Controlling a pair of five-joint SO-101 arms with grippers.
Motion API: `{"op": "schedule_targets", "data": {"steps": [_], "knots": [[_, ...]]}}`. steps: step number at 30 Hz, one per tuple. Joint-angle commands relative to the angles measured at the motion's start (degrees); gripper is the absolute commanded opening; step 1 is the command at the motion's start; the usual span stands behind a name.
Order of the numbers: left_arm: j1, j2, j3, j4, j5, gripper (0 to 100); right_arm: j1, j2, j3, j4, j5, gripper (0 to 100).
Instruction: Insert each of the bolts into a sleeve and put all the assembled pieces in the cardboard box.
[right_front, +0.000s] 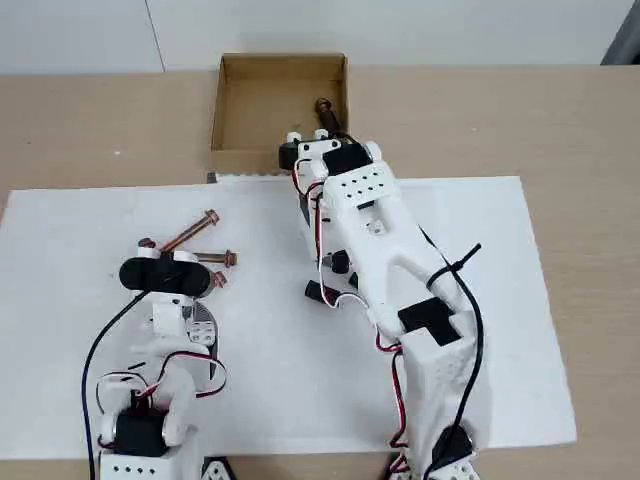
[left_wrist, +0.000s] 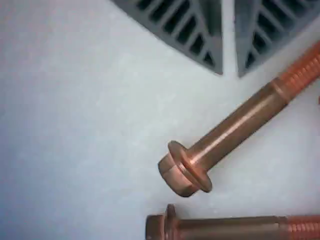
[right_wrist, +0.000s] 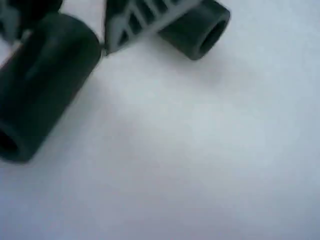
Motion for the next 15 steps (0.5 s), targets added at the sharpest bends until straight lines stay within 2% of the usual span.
{"op": "schedule_targets", "data": {"steps": [1, 3, 15], "knots": [[-0.4, -0.4, -0.4, -1.5, -0.3, 1, 0.4, -0.5, -0.7, -0.5, -0.3, 18.4], [-0.4, -0.4, -0.4, -1.5, -0.3, 1, 0.4, -0.5, -0.7, -0.4, -0.3, 20.8], [-0.4, -0.4, -0.4, -1.5, -0.3, 1, 0.4, 0.0, -0.7, -5.3, -0.3, 20.8]]}}
